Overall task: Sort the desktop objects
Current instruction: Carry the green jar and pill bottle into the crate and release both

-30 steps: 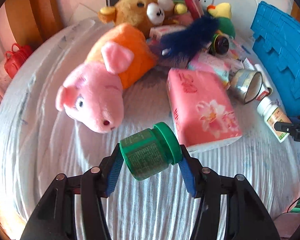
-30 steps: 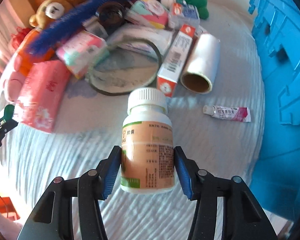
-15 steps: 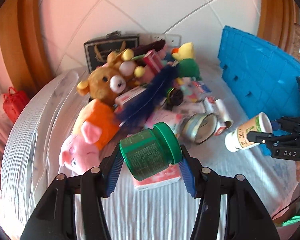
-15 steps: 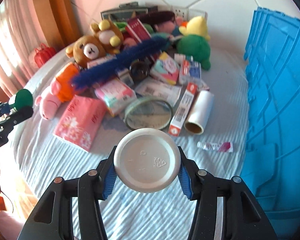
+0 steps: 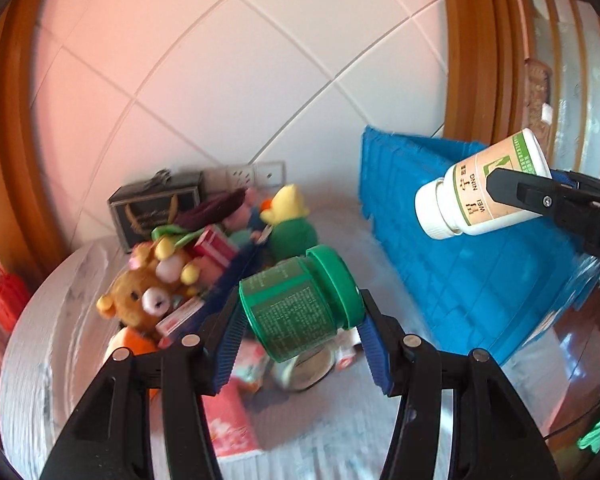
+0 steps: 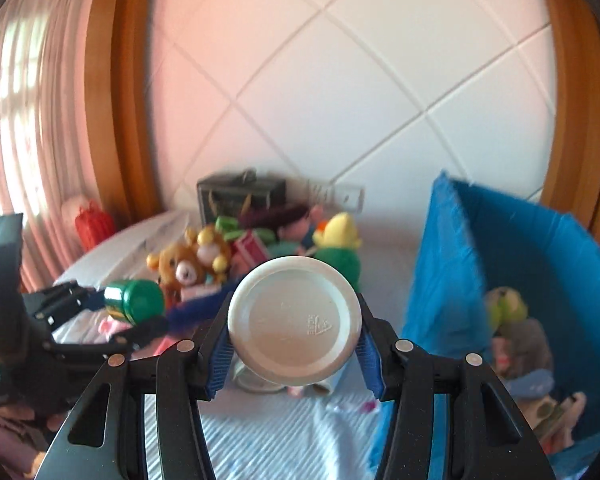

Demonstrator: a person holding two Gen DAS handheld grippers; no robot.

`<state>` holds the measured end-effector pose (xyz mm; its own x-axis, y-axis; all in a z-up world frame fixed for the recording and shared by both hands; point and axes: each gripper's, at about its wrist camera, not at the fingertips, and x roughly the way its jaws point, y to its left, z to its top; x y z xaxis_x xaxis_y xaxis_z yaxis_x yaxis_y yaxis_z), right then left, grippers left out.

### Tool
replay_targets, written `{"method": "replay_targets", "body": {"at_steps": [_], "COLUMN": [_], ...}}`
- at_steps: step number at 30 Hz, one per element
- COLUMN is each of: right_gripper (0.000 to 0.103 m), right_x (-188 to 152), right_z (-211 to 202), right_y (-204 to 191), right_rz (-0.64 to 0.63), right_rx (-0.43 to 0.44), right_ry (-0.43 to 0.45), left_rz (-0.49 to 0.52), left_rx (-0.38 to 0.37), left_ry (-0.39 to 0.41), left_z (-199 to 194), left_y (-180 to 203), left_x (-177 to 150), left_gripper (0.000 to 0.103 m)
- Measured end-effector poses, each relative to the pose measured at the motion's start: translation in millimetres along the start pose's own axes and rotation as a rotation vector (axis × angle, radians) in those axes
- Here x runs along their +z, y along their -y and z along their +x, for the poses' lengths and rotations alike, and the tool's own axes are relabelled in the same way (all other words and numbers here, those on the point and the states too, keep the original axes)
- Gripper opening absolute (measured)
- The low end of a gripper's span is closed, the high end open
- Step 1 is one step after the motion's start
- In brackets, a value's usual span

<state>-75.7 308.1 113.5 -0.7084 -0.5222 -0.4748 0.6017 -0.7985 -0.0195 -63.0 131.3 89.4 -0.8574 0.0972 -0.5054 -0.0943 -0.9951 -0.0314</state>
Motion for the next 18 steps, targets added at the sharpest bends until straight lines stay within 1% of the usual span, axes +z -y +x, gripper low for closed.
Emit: {"method": "replay_targets", "body": {"at_steps": [2,4,7,9,11,13,16,18], "right_gripper": [0.052,0.052,0.052,0.052,0.052,0.052,0.052,0.052], "right_x": [11.8,19.9,25.1,25.6,23.6,20.2,10.6,3.0], "right_z": [-20.7,-38.0,-59.4,-76.0,-89.9,-99.4,-109.4,-109.3], "right_y": [10.6,23.4,47.0,68.7,92.3,112.1,147.6,169.8], "right_rz": [0.002,0.008,0.024,0.043,0.062,0.072,0.089,0.096], "right_rx": [-0.033,-0.074,-0.134,-0.190,-0.247,-0.298,-0.377,-0.427], "right_ry": [0.057,0.102,0.146,0.173,0.186,0.188,0.170,0.147], "left_rz": [-0.004,0.015,0.047,0.066,0.085,0.100,0.116,0.124], "left_rx": [-0.033,-0.053,-0.085,-0.108,-0.131,-0.153,-0.178,-0.195], "left_ry": [0.033,0.065,0.109,0.123,0.135,0.130,0.109,0.088], "left_z": [-3.2,-5.7,-7.1,-4.7,-0.2,7.5,22.4,33.1], "left_y": [17.3,39.8,75.6,100.6,126.9,155.1,196.7,217.8], "left_x": [17.2,34.4,56.2,69.0,79.9,90.7,103.6,107.6], "left_gripper": [0.053,0.053,0.053,0.053,0.053,0.053,0.053,0.053]}}
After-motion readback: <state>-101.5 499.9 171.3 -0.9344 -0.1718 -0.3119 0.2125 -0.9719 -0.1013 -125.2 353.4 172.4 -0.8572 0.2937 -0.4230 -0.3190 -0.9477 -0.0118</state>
